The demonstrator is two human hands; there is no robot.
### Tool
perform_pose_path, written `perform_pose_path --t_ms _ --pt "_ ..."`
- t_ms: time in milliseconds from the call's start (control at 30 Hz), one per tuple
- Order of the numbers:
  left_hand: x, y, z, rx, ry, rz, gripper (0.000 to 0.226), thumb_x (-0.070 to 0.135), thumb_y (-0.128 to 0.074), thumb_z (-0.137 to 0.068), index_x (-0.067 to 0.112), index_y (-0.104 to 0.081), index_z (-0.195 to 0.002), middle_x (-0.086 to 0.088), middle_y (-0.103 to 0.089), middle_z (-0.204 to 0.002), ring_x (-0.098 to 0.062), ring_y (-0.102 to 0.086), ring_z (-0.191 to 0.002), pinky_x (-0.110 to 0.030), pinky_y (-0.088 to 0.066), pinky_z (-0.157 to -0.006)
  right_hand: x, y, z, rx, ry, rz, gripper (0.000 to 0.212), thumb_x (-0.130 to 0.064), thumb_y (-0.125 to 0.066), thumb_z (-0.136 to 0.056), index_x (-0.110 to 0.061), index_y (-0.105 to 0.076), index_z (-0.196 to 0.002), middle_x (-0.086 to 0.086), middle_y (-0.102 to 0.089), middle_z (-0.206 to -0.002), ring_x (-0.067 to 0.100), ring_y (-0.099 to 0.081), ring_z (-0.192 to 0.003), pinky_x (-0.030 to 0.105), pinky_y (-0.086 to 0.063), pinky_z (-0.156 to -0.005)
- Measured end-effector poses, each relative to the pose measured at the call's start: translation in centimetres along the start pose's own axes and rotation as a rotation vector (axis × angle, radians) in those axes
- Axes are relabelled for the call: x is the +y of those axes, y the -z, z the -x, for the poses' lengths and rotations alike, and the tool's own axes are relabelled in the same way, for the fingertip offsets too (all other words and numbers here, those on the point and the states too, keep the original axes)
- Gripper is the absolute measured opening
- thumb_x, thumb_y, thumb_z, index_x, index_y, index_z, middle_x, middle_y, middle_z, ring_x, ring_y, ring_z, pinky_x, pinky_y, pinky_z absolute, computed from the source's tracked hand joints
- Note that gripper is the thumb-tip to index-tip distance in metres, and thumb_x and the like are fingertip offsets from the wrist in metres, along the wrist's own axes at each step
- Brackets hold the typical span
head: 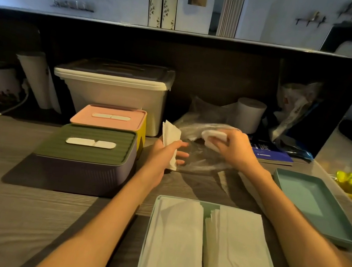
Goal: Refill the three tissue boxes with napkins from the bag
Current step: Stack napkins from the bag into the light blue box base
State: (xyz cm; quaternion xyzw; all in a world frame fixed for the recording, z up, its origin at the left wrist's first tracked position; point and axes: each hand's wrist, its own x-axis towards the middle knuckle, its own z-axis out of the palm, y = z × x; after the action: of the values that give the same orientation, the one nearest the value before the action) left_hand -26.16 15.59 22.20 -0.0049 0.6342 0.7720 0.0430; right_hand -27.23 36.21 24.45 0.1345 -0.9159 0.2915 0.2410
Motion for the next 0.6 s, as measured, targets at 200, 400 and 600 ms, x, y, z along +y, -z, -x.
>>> perform_pose_path --t_ms 200,400,600 --pt "0.7 -0.5 0.6 -0.027 0.078 0.08 0.035 0.029 -0.059 -0.101 0.014 -0.053 -0.132 -0.003 -0.071 -0.103 -0.017 -0.07 -0.08 -0.034 -0.06 -0.065 -4.3 2.9 1.2 -0.19 -0.315 -0.629 0.01 -0.033 -0.069 -0.096 -0.035 -0.069 -0.106 -0.007 -0.073 -0.103 0.012 -0.069 -0.1 0.028 -0.059 -0.084" --pt "1.0 -0.6 2.1 -0.256 0.323 0.378 0.04 0.043 -0.052 -0.102 0.02 -0.054 -0.134 -0.02 -0.068 -0.121 -0.038 -0.065 -0.114 -0.054 -0.056 -0.092 -5.5 1.7 1.3 -0.339 -0.32 -0.479 0.03 -0.041 -0.07 -0.093 -0.024 -0.069 -0.117 -0.005 -0.07 -0.112 0.012 -0.067 -0.105 0.024 -0.054 -0.082" --pt "0.7 -0.6 2.3 -0.375 0.317 0.337 0.045 0.053 -0.039 -0.104 0.021 -0.057 -0.131 -0.017 -0.074 -0.111 -0.034 -0.07 -0.102 -0.046 -0.061 -0.08 -4.6 2.0 1.4 -0.334 -0.228 -0.258 0.037 -0.03 -0.076 -0.09 -0.026 -0.065 -0.125 -0.008 -0.064 -0.118 0.011 -0.062 -0.109 0.031 -0.059 -0.089"
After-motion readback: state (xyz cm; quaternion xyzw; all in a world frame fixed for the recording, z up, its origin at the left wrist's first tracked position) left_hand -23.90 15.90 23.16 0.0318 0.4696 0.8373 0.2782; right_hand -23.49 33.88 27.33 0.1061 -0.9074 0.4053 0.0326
